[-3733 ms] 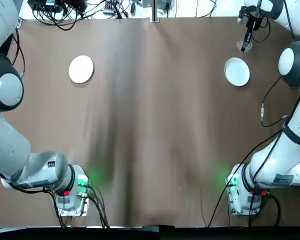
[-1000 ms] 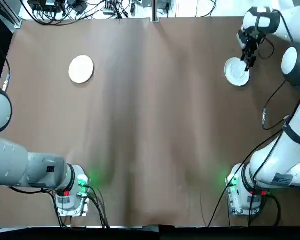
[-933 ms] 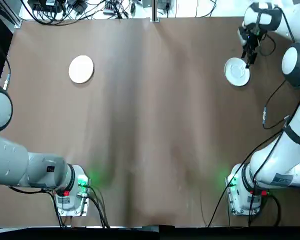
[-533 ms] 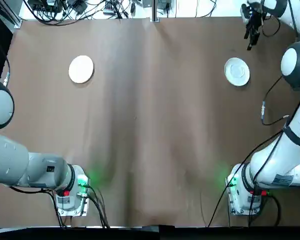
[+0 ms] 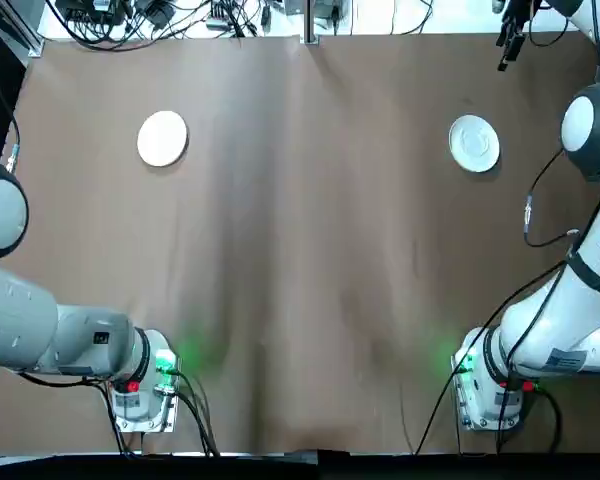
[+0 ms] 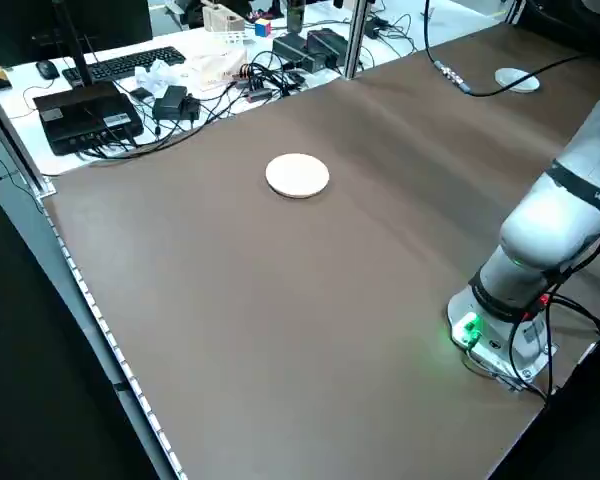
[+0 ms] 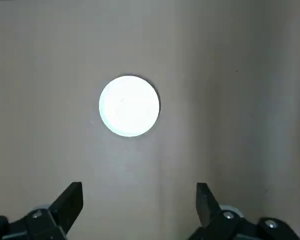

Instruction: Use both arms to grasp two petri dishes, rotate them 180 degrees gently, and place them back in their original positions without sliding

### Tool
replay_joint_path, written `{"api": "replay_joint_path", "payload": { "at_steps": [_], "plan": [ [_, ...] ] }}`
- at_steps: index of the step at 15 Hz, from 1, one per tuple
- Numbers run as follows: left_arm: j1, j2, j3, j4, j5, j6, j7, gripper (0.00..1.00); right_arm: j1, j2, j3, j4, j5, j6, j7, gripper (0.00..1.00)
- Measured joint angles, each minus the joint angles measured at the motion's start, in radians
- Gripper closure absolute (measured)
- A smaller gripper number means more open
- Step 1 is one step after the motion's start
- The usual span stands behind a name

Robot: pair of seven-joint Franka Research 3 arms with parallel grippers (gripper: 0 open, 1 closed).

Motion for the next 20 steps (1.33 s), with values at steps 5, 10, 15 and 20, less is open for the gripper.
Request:
{"api": "replay_joint_path", "payload": {
  "at_steps": [5,10,15,20],
  "plan": [
    [-0.001,0.0,-0.002,0.0,0.0,-0.001,-0.001,0.0,0.026,-0.028,0.004,0.036,0.004,-0.036,0.298,0.0],
    [-0.001,0.001,-0.007,0.0,0.0,-0.025,-0.002,0.0,0.078,-0.131,0.007,0.042,0.009,-0.161,0.742,0.0],
    [-0.001,0.002,-0.007,0.0,0.0,-0.034,-0.003,0.0,0.106,-0.236,0.008,0.048,0.009,-0.216,1.267,0.0],
    [0.003,0.003,-0.007,0.0,0.0,-0.035,-0.003,0.0,0.112,-0.328,0.003,0.047,0.009,-0.259,1.452,0.0]
  ]
}}
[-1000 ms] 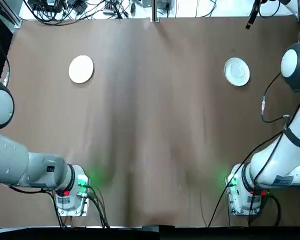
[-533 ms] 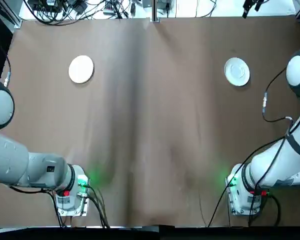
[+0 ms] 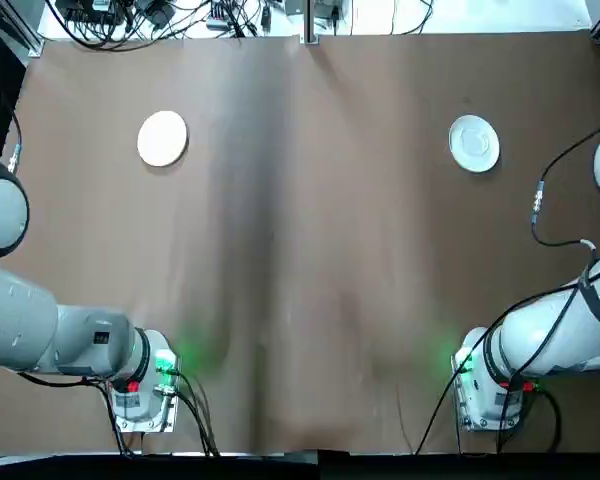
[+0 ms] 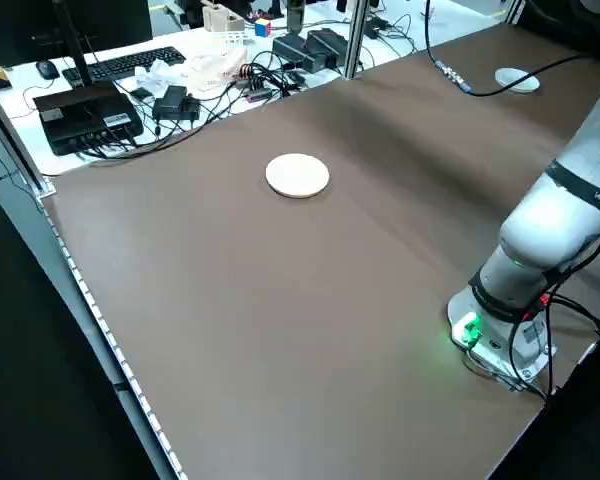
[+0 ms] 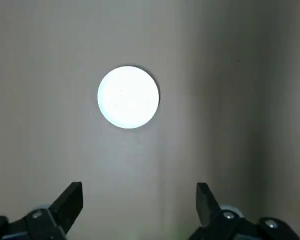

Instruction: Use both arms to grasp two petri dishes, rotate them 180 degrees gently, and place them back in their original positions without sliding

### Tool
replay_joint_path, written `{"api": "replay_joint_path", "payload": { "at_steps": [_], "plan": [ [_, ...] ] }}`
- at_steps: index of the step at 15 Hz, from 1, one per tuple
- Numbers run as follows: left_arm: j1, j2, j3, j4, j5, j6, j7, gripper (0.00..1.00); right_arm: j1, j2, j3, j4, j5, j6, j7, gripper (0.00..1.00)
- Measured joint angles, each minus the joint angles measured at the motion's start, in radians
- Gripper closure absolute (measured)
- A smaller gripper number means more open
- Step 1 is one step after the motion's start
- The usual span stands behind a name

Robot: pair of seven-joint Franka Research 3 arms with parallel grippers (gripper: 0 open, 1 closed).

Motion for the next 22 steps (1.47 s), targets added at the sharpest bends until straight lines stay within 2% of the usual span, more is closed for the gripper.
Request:
{"api": "replay_joint_path", "payload": {
  "at_steps": [6,10,14,22],
  "plan": [
    [0.001,0.0,0.0,0.0,0.0,0.0,0.0,0.0,-0.039,-0.026,-0.018,-0.033,0.0,-0.004,0.011,0.0],
    [0.001,0.0,0.0,0.0,0.0,0.0,0.0,0.0,-0.042,-0.121,-0.018,-0.129,0.0,0.032,0.021,0.0],
    [0.002,0.0,0.0,0.0,0.0,0.0,0.0,0.0,-0.041,-0.186,-0.012,-0.142,0.0,0.028,0.035,0.0],
    [0.002,0.0,0.0,0.0,0.0,0.0,0.0,0.0,-0.032,-0.164,-0.008,-0.14,-0.001,0.03,0.035,0.0]
  ]
}}
